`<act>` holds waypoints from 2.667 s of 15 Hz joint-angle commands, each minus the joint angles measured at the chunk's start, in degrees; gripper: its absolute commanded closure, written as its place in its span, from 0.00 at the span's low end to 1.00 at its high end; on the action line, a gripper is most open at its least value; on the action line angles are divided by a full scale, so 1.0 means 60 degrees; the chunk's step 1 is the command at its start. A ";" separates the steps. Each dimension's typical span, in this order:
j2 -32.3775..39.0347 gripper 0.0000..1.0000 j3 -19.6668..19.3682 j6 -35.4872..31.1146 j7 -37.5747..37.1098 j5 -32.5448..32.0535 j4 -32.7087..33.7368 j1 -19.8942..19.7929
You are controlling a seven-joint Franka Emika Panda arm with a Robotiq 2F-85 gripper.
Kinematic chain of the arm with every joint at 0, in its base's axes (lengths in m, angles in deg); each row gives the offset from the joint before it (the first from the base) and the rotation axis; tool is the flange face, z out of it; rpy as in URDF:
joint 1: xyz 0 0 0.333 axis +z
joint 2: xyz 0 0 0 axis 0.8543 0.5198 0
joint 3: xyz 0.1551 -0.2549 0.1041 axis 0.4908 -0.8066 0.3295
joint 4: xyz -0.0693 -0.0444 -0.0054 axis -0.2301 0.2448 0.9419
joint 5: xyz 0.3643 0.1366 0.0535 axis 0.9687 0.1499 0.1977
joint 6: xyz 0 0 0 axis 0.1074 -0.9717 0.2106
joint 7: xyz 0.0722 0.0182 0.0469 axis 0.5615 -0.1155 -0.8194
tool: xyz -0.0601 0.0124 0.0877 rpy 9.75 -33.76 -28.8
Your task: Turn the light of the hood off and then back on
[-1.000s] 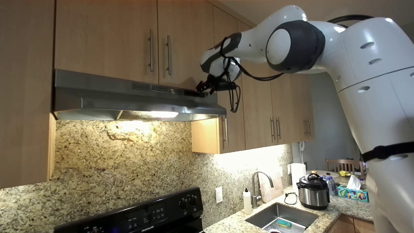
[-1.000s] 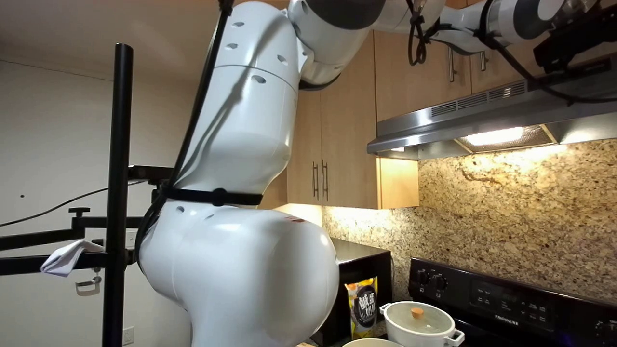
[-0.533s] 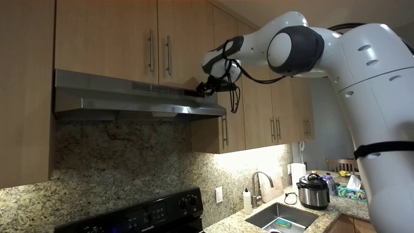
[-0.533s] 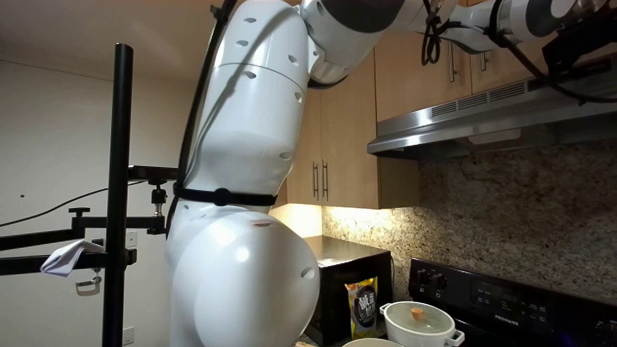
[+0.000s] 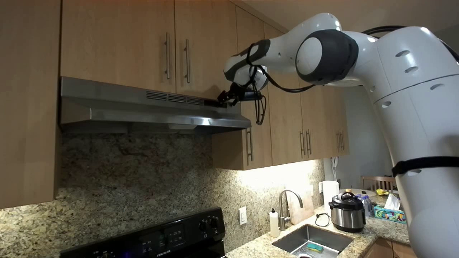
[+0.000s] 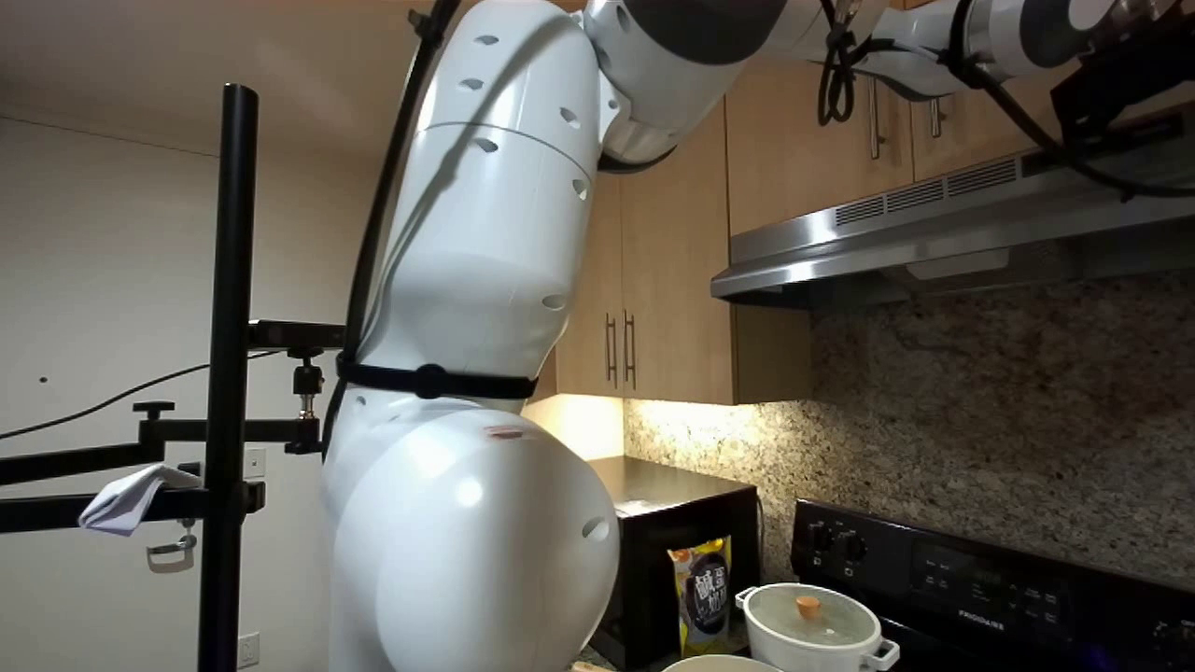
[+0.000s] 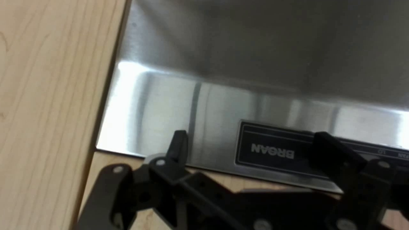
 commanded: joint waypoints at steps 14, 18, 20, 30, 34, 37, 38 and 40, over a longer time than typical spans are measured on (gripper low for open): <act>-0.2122 0.00 0.0106 -0.0068 -0.0289 -0.0772 -0.1981 0.0665; -0.2951 0.00 0.0238 0.0066 -0.0690 -0.1569 -0.3003 0.0790; -0.3305 0.00 0.0772 0.0065 -0.1033 -0.2112 -0.3428 0.0360; -0.4591 0.00 0.1607 0.0067 -0.3235 -0.3571 -0.4959 0.0167; -0.4779 0.00 0.1715 -0.0038 -0.3716 -0.3626 -0.5382 0.0102; -0.4779 0.00 0.1668 -0.0245 -0.3672 -0.3372 -0.5563 0.0222; -0.4782 0.00 0.1670 -0.0299 -0.3674 -0.3343 -0.5604 0.0240; -0.4787 0.00 0.1651 -0.0513 -0.3528 -0.3251 -0.5685 0.0314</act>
